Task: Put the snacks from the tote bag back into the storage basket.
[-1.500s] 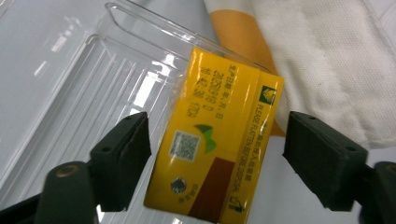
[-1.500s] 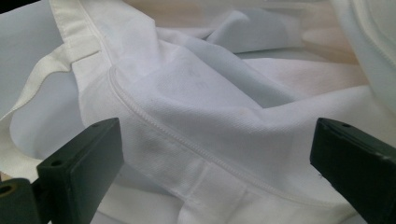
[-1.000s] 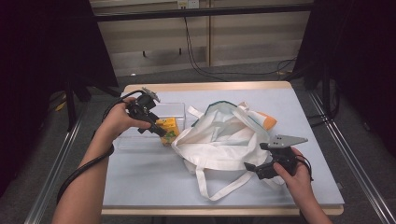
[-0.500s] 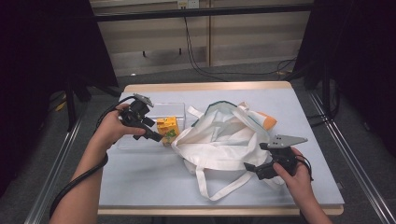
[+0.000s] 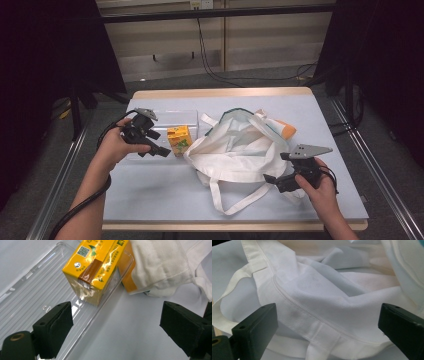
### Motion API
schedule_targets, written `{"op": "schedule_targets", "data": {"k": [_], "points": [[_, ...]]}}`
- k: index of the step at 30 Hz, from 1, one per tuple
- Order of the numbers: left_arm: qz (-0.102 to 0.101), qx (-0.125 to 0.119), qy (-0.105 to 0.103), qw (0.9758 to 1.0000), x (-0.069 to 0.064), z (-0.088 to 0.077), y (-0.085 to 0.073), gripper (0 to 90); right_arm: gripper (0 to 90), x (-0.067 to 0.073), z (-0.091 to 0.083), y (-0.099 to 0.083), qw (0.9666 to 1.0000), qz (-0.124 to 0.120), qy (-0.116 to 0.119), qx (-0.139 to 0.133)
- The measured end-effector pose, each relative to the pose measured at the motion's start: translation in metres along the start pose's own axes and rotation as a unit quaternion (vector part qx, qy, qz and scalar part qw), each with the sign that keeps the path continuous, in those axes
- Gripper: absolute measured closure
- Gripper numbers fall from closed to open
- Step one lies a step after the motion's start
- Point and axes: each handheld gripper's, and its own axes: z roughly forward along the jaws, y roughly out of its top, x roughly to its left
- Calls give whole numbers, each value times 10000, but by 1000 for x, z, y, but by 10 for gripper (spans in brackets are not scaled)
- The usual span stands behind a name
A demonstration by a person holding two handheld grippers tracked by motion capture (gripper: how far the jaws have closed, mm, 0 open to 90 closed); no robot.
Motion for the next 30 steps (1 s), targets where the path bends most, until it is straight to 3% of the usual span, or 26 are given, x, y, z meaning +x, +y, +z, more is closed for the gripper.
{"op": "schedule_targets", "data": {"k": [7, 8, 9, 20, 30], "points": [[-89, -90, 73, 9999, -3, 1, -13, 96, 24, -1, -2, -2, 10000, 3, -19, 15], [104, -2, 60, 9999, 0, -1, -15, 96, 24, -1, -3, -2, 10000, 7, -19, 14], [-26, -128, 56, 9999, -3, 0, -18, 96, 25, -2, -4, -3, 10000, 11, -24, 20], [-32, -359, 181, 9992, -17, 2, -42, 95, 24, -3, -6, -6, 10000, 29, -12, 30], [-111, -550, 123, 9984, -27, 13, -61, 95, 24, -2, -5, -5, 10000, 24, -7, 22]]}}
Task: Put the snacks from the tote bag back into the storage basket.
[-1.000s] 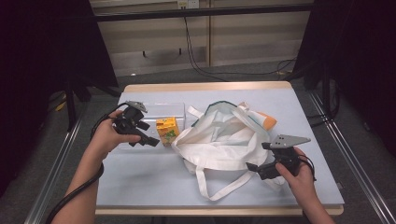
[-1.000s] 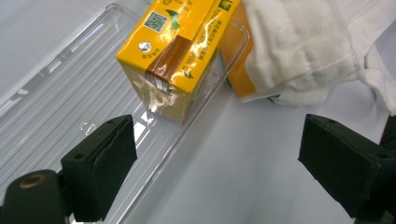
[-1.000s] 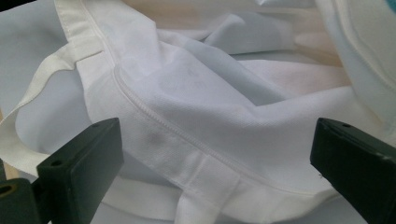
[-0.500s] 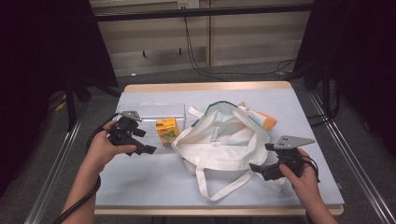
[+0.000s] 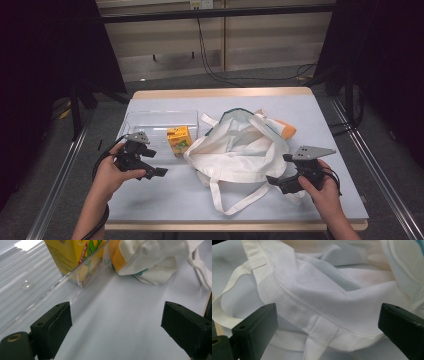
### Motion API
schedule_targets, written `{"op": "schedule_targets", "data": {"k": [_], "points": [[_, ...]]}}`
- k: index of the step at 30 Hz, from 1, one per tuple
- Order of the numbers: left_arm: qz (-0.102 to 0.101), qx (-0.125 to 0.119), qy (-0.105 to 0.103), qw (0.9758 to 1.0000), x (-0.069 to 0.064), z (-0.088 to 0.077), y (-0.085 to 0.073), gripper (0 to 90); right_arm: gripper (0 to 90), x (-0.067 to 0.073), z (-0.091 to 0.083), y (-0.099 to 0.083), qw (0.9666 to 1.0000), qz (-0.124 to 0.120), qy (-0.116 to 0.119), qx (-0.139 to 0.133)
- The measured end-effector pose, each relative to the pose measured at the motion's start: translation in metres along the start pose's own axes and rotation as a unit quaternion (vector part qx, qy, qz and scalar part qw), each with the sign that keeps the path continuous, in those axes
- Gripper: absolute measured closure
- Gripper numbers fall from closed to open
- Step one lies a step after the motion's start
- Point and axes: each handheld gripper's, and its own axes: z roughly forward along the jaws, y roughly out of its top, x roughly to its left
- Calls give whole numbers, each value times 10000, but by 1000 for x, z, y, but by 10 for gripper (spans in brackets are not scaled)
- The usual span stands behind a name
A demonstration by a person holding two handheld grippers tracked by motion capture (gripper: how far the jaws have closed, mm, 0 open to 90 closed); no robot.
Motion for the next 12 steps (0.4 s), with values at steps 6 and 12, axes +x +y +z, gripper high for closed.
{"op": "schedule_targets", "data": {"k": [6, 12], "points": [[-23, 30, -59, 10000, -3, 8, -9, 91, 24, 0, 2, 1, 10000, -16, 21, 5], [-100, -14, -104, 9999, -4, 14, -17, 91, 24, 0, 3, 1, 10000, -28, 22, 17]]}}
